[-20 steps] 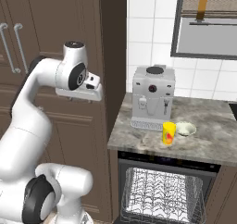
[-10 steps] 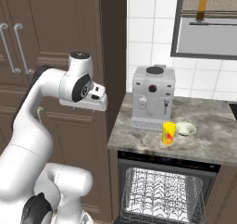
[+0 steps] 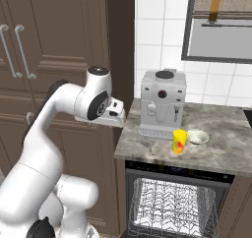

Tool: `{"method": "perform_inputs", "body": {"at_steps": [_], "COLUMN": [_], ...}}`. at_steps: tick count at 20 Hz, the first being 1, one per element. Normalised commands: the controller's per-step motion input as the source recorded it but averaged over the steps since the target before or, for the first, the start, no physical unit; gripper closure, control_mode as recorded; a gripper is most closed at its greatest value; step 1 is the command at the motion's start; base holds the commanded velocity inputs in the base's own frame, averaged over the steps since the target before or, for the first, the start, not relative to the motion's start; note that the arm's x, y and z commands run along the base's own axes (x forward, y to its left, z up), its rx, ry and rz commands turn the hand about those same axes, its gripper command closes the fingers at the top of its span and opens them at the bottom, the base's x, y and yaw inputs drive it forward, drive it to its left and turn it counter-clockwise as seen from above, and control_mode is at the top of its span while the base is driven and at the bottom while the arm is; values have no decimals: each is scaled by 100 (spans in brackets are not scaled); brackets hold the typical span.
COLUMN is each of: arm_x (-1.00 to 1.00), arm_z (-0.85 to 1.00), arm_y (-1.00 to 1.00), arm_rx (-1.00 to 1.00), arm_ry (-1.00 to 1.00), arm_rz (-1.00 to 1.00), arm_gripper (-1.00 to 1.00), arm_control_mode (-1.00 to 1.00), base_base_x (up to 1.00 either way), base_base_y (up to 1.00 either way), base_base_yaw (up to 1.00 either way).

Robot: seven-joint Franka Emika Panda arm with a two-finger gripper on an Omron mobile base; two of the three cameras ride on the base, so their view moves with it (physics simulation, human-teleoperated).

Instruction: Pick up the cup and bowl from the counter, place them in the dishwasher, and close the dishwasher door.

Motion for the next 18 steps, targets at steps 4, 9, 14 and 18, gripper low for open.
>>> {"method": "perform_inputs", "body": {"at_steps": [4, 9, 14, 18], "arm_x": [0, 0, 1, 12], "arm_z": [-25, -17, -14, -16], "arm_y": [-45, -51, -49, -44], "arm_rx": [0, 0, 0, -2], "arm_ry": [0, 0, 0, 0], "arm_rz": [0, 0, 0, 0], "arm_gripper": [-100, -100, -100, -100], "arm_control_mode": [-100, -100, -100, -100], "base_base_x": [0, 0, 0, 0], "base_base_y": [0, 0, 0, 0], "base_base_yaw": [0, 0, 0, 0]}}
